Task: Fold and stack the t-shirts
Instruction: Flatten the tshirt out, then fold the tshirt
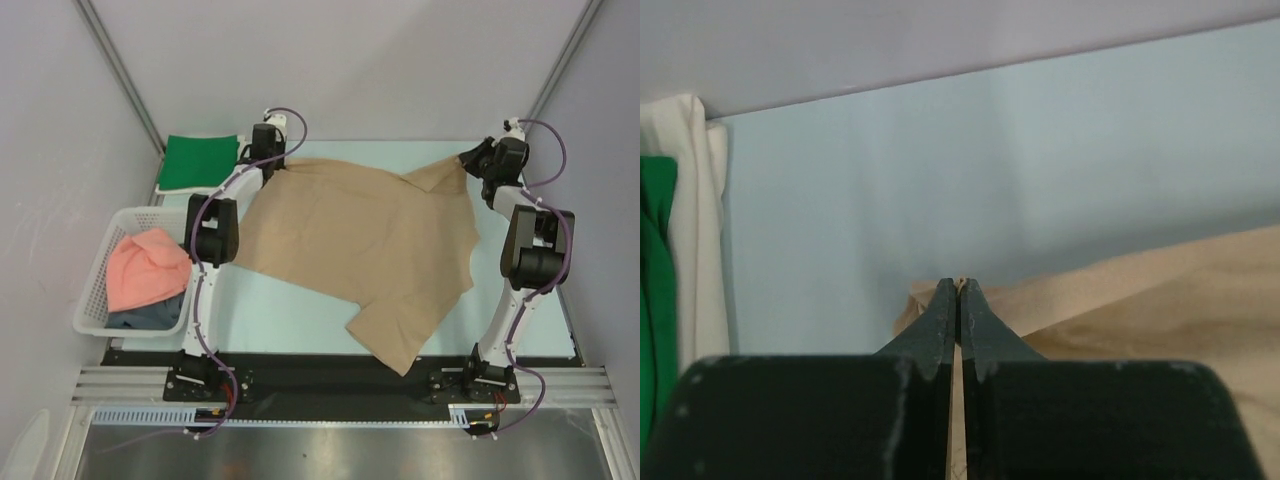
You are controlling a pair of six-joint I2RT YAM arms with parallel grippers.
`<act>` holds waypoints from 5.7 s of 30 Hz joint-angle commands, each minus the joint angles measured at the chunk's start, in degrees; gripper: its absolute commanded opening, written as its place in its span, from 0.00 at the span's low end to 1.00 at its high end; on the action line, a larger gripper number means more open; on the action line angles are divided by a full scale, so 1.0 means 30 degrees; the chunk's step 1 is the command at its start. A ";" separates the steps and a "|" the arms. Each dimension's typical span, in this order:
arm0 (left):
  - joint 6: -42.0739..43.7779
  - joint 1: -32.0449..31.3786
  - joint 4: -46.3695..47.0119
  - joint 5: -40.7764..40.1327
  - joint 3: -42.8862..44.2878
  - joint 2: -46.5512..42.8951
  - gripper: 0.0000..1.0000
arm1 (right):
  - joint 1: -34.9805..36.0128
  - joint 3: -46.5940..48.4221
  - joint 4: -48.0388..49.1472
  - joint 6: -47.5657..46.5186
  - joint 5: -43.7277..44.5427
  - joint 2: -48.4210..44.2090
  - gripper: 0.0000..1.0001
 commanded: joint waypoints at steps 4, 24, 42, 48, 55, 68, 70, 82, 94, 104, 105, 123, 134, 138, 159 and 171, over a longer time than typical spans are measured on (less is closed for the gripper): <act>-0.1531 0.0818 0.0560 0.0908 0.0265 -0.1340 0.00 | 0.0082 0.2544 -0.1488 -0.0880 -0.0412 0.0540 0.00; -0.1677 0.0934 0.0268 -0.0112 -0.2047 -0.3213 0.00 | 0.0521 0.0583 -1.4466 0.1904 0.1699 -0.7049 0.00; -0.0592 0.1052 -0.2750 -0.1522 -0.4481 -0.5705 0.00 | 0.0580 -0.2022 -1.7780 0.1903 0.0703 -1.0037 0.00; -0.0622 0.1052 -0.3248 -0.1697 -0.5037 -0.5792 0.00 | 0.0375 -0.3429 -1.8307 0.2986 0.0146 -1.1063 0.00; -0.1120 0.1052 -0.3541 -0.1814 -0.5097 -0.5500 0.00 | 0.0316 -0.4046 -1.9332 0.3135 0.0877 -1.1122 0.00; -0.1383 0.1052 -0.4800 -0.2633 -0.4539 -0.4855 0.00 | 0.0345 -0.5392 -1.9714 0.4655 0.1318 -1.1532 0.00; -0.1413 0.1052 -0.4831 -0.2664 -0.4569 -0.4768 0.00 | 0.0345 -0.5772 -1.9568 0.5095 0.1231 -1.1620 0.00; -0.3577 0.1081 -0.7609 -0.4686 -0.5124 -0.6314 0.63 | -0.0036 -0.6830 -2.1322 0.4281 0.0878 -1.2147 0.28; -0.7329 0.0641 -0.6475 0.5475 -0.5537 -0.6438 0.59 | -0.0327 -0.3441 -1.9043 -0.0412 0.0001 -1.0162 0.71; -0.8649 0.1695 -0.5417 0.7882 -0.4982 -0.5091 0.58 | -0.0856 -0.0565 -1.6110 0.5677 -0.2140 -0.4037 0.83; -0.8737 0.1754 -0.5446 0.7912 -0.4892 -0.4974 0.58 | -0.0856 -0.0357 -1.6110 0.6437 -0.1820 -0.3743 0.83; -1.0377 0.2135 -0.5826 0.8644 -0.3017 -0.2307 0.54 | -0.2202 0.0993 -1.4997 0.7794 -0.2521 -0.0049 0.54; -1.0671 0.2721 -0.5915 0.8849 -0.2987 -0.1780 0.52 | -0.2673 0.1226 -1.4032 0.4401 -0.2025 0.1093 0.00; -1.0321 0.2751 -0.6177 0.8938 -0.2987 -0.2040 0.50 | -0.2497 0.2339 -1.4962 0.1673 -0.1994 0.1914 0.00; -0.9090 -0.1142 -0.5854 0.9376 -1.1010 -1.1619 0.54 | 0.6552 0.1819 -2.3643 -0.3982 0.9612 -0.6228 0.69; -1.1081 -0.5802 -0.2633 1.1720 -1.4853 -1.3938 0.48 | 0.9191 -0.1996 -2.0504 -0.5009 0.5564 -0.4447 0.48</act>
